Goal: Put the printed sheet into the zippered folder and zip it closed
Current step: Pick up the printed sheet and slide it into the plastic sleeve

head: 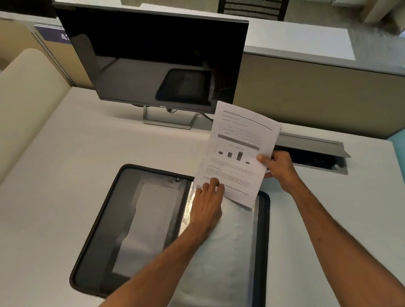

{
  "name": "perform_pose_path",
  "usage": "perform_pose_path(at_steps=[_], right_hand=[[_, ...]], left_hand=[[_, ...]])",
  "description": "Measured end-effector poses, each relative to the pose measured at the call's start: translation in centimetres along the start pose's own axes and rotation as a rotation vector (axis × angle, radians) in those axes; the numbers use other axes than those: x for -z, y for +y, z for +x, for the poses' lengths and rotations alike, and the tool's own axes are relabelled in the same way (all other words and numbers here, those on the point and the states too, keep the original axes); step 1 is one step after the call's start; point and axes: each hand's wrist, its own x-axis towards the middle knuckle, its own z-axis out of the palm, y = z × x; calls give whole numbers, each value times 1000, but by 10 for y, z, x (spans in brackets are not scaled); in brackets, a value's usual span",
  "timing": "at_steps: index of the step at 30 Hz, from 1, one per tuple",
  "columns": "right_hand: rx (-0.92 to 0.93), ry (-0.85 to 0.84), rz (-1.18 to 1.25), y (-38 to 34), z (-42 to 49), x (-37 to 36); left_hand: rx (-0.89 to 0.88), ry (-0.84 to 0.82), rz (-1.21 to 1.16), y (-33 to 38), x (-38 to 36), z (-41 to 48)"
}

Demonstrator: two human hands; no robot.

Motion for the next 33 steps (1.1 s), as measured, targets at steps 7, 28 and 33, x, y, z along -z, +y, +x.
perform_pose_path(at_steps=[7, 28, 33], right_hand=[[18, 23, -36, 2, 0, -1], [67, -21, -61, -11, 8, 9], [77, -29, -104, -19, 12, 7]], left_hand=[[1, 4, -11, -1, -9, -11], [-124, -30, -15, -31, 29, 21], [-237, -192, 82, -80, 66, 53]])
